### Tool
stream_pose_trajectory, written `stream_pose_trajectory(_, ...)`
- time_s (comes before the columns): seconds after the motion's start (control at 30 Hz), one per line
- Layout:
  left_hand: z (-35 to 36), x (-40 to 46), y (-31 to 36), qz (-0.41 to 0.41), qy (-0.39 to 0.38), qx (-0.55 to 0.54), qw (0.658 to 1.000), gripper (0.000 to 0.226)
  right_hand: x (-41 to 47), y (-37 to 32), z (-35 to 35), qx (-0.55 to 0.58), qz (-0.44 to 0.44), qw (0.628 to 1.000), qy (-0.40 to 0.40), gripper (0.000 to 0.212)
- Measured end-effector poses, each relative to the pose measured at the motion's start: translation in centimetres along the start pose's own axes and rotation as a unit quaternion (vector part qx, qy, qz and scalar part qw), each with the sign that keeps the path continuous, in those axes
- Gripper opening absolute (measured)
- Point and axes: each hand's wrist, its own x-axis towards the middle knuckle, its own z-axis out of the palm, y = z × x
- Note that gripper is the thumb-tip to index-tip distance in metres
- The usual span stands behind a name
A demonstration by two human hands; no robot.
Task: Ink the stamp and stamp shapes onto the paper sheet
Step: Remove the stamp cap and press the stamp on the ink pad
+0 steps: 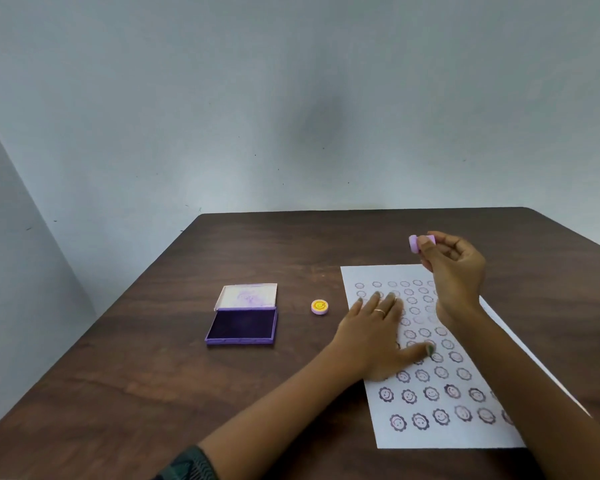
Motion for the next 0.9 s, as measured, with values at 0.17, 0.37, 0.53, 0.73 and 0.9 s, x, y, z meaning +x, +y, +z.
stream_pose_trajectory(0.17,0.4,-3.2,-0.2,0.001,-0.008,-0.012,1.0,0.086,0.3,-1.1,-0.4,-0.019,-0.009,0.999,-0.026,0.02)
stream_pose_trajectory(0.37,0.7,-7.0,-0.4,0.011,-0.003,-0.017,1.0,0.086,-0.3,-1.9,0.0,-0.02,-0.005,0.998,-0.062,0.024)
stream_pose_trajectory(0.53,1.0,-8.2,-0.4,0.01,0.01,-0.019,1.0,0.086,-1.0,-2.1,1.1,-0.027,-0.003,0.995,-0.091,0.026)
stream_pose_trajectory(0.73,-0.2,-8.5,-1.3,0.016,0.095,-0.063,0.993,0.077,-2.8,-1.8,3.2,-0.064,-0.017,0.985,-0.156,0.019)
stream_pose_trajectory(0.9,-2.4,-10.9,-7.9,-0.026,0.227,-0.074,0.971,0.073,-5.6,-0.8,5.1,-0.125,-0.041,0.961,-0.245,0.023)
